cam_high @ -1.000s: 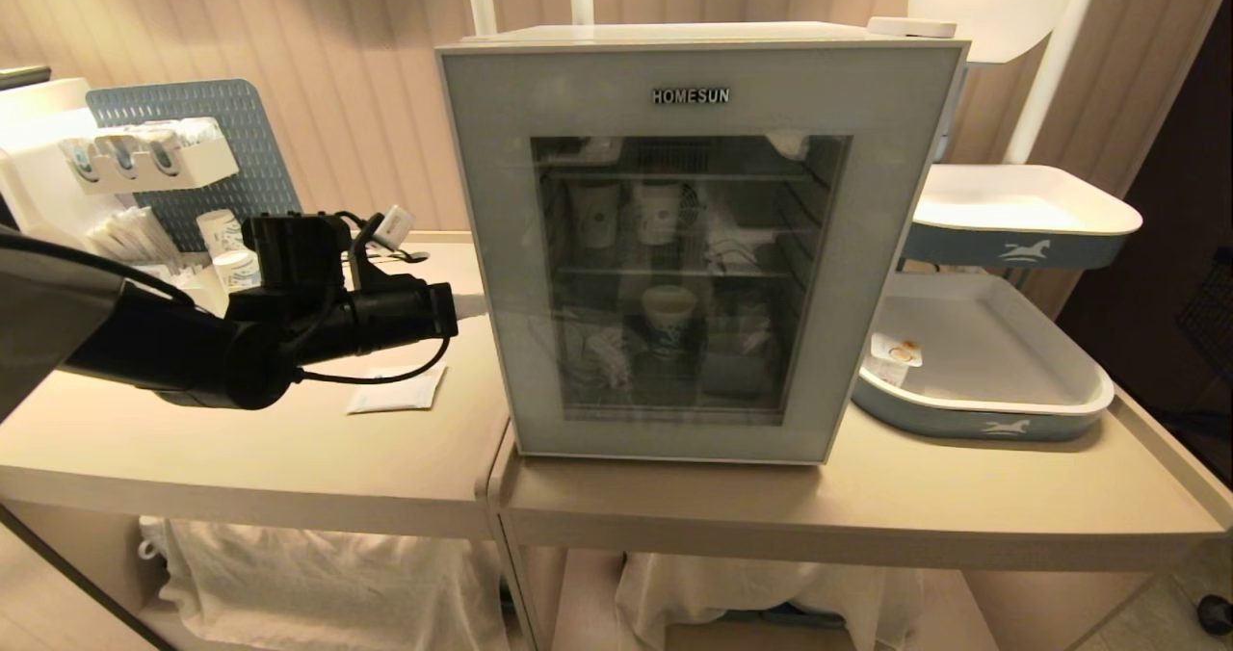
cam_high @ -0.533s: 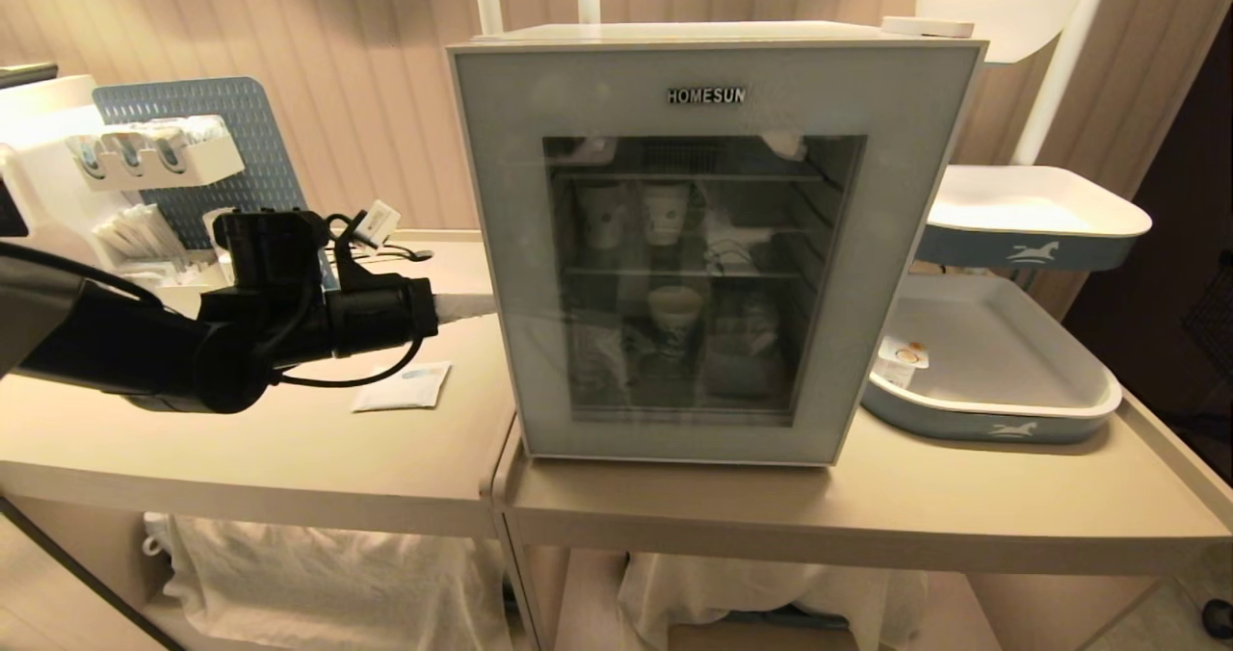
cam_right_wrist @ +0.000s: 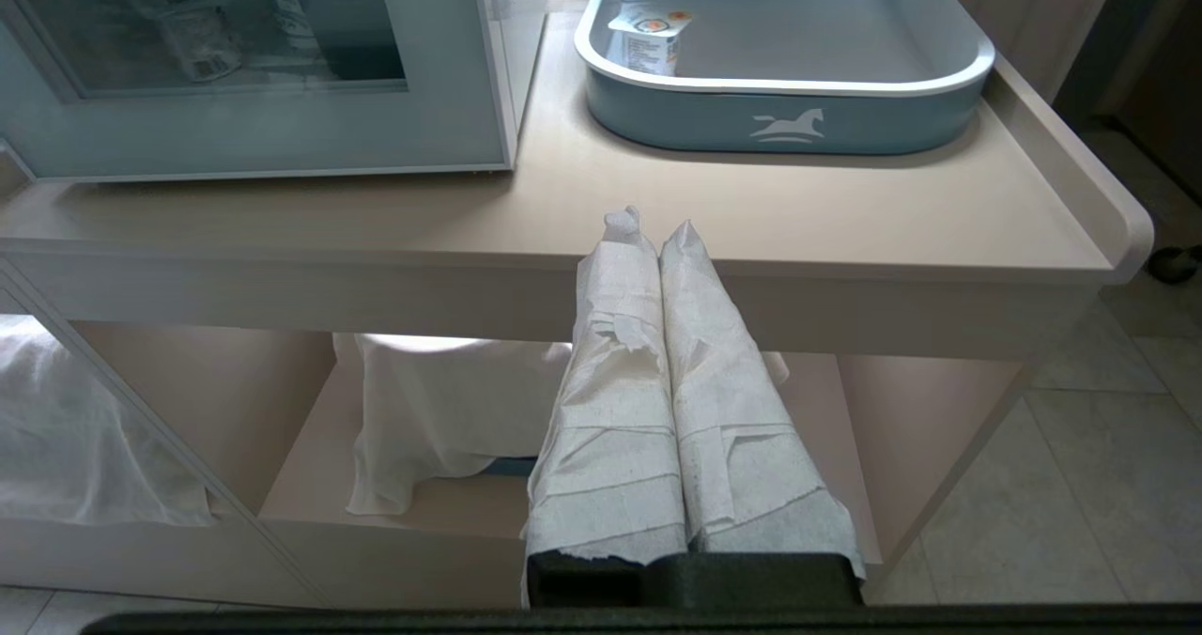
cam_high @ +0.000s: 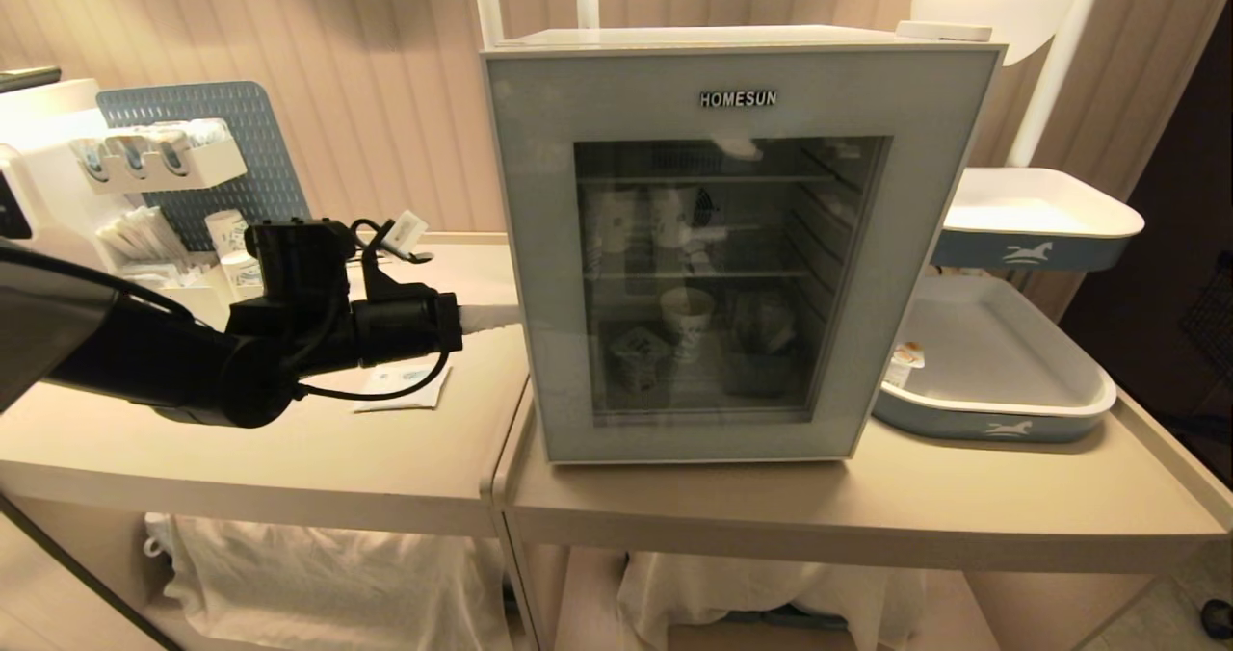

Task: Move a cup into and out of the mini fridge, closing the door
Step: Open the freezer door

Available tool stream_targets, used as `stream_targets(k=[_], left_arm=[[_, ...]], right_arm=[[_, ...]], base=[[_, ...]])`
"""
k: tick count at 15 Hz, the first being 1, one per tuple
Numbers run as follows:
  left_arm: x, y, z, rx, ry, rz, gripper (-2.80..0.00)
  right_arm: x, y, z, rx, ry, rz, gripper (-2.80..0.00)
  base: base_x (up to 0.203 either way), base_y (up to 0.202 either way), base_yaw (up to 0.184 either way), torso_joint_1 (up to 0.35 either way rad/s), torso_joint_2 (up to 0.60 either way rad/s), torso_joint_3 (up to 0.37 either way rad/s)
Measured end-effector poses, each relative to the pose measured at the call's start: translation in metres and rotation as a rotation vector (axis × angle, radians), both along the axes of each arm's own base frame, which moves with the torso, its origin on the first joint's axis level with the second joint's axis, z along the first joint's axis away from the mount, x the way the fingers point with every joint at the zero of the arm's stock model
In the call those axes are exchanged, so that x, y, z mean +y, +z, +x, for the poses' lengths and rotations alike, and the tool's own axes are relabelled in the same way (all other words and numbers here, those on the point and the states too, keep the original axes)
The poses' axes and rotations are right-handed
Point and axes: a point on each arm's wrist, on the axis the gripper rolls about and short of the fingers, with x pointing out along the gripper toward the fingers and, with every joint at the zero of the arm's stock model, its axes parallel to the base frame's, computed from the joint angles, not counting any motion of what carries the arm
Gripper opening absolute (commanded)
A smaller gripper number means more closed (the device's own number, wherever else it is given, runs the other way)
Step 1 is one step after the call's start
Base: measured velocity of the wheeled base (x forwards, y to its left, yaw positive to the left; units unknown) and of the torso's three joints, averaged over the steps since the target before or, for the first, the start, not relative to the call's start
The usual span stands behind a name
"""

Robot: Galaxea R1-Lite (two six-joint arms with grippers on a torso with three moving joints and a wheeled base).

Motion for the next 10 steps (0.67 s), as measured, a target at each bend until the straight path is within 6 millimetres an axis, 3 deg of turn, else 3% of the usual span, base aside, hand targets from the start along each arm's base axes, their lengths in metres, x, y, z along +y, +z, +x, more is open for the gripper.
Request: stream_targets(k=[3, 10], left_arm=[[0.003, -0.0072, 0.0037, -0.015, 0.094, 0.022, -2.8], [0.0034, -0.0092, 0.0089, -0.02, 0.113, 0.022, -2.8]], right_arm=[[0.0, 0.0, 0.0, 0.0, 0.0, 0.0, -2.8], [0.0, 0.0001, 0.0, 0.0, 0.0, 0.0, -2.8]], base=[[0.0, 0.0, 0.0, 0.0, 0.0, 0.0], [0.0, 0.0, 0.0, 0.0, 0.0, 0.0]])
